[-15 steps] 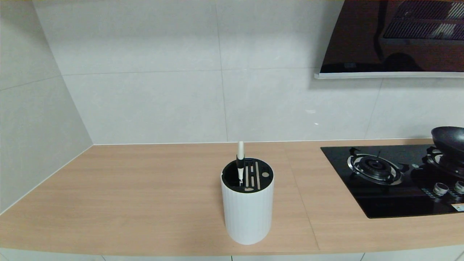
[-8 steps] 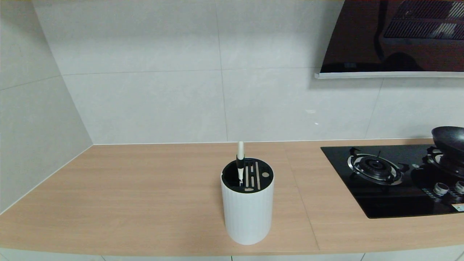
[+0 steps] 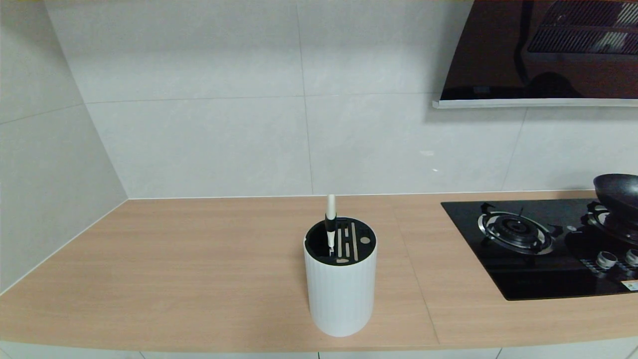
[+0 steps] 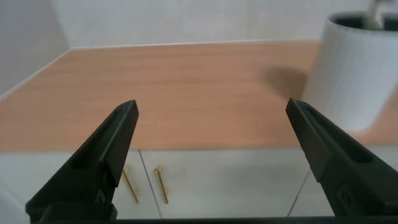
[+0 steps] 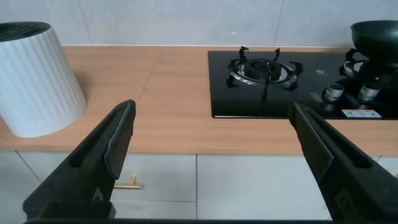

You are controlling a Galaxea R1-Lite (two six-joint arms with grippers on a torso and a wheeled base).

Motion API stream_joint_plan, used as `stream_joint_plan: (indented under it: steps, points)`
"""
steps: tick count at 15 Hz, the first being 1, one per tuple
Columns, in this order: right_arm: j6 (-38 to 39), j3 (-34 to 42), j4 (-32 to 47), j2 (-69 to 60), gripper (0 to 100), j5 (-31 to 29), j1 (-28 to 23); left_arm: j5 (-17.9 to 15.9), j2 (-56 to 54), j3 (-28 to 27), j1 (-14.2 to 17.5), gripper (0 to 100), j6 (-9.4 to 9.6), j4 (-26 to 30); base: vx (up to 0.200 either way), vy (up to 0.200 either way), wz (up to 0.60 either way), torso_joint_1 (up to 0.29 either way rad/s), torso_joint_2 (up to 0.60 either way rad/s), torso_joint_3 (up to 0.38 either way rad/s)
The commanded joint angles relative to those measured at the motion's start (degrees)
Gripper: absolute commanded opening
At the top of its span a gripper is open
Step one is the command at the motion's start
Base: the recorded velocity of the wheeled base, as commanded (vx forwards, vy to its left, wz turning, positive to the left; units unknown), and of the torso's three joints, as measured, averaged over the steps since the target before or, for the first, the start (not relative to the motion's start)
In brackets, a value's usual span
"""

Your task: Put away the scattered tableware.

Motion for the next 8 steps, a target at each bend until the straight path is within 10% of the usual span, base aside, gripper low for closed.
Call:
stream_joint_plan:
  steps: [1, 4, 8]
  points:
    - [-0.1, 0.0, 0.3, 0.0, 100, 0.0, 0.0, 0.0, 0.1, 0.0, 0.0, 100, 0.08, 0.1, 0.0, 0.0, 0.0, 0.0, 0.0, 0.0]
    - [0.5, 0.0, 0.3, 0.0, 100, 0.1, 0.0, 0.1, 0.1, 0.0, 0.0, 100, -4.14, 0.0, 0.0, 0.0, 0.0, 0.0, 0.0, 0.0]
    - [0.5, 0.0, 0.3, 0.0, 100, 0.1, 0.0, 0.1, 0.0, 0.0, 0.0, 100, -4.05, 0.0, 0.0, 0.0, 0.0, 0.0, 0.0, 0.0]
